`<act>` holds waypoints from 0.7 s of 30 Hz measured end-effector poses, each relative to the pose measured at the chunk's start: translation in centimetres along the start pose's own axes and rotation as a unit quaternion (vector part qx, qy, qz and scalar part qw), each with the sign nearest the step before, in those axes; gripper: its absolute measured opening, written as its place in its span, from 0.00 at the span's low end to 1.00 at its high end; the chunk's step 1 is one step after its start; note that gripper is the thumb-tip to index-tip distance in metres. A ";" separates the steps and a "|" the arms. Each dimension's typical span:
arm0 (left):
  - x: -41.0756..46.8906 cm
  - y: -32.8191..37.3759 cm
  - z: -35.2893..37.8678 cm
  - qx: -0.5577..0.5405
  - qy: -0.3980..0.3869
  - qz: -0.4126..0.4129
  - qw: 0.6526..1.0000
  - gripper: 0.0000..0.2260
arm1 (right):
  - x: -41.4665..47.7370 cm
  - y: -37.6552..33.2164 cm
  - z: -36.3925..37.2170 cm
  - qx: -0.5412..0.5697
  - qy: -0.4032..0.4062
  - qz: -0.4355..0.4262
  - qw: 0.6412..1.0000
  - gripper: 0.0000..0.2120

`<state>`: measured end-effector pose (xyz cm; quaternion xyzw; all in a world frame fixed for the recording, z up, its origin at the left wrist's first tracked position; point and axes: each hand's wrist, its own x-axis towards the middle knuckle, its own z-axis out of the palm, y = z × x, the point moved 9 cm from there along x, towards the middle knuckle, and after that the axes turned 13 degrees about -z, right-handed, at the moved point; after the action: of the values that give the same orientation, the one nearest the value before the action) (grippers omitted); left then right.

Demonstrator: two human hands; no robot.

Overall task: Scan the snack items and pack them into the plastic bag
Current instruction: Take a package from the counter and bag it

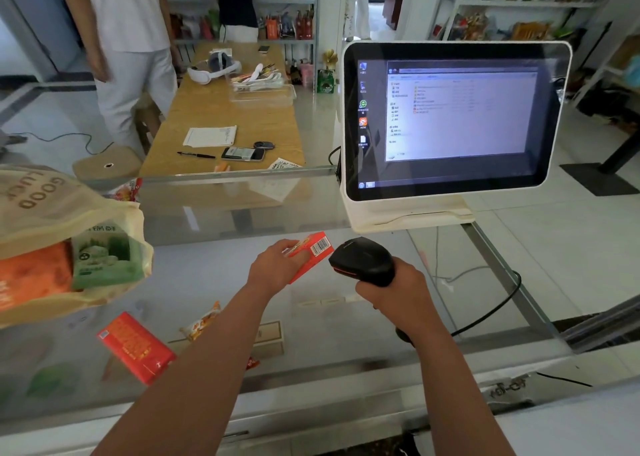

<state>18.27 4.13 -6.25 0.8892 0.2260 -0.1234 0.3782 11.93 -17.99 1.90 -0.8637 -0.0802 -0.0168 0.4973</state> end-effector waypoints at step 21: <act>-0.6 0.3 -0.1 0.002 0.008 0.002 1.000 0.26 | -0.2 0.4 -0.4 -0.001 0.008 0.002 1.000 0.12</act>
<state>17.92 3.83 -5.73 0.8913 0.2269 -0.1163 0.3749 11.80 -18.59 1.74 -0.8641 -0.0744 -0.0222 0.4973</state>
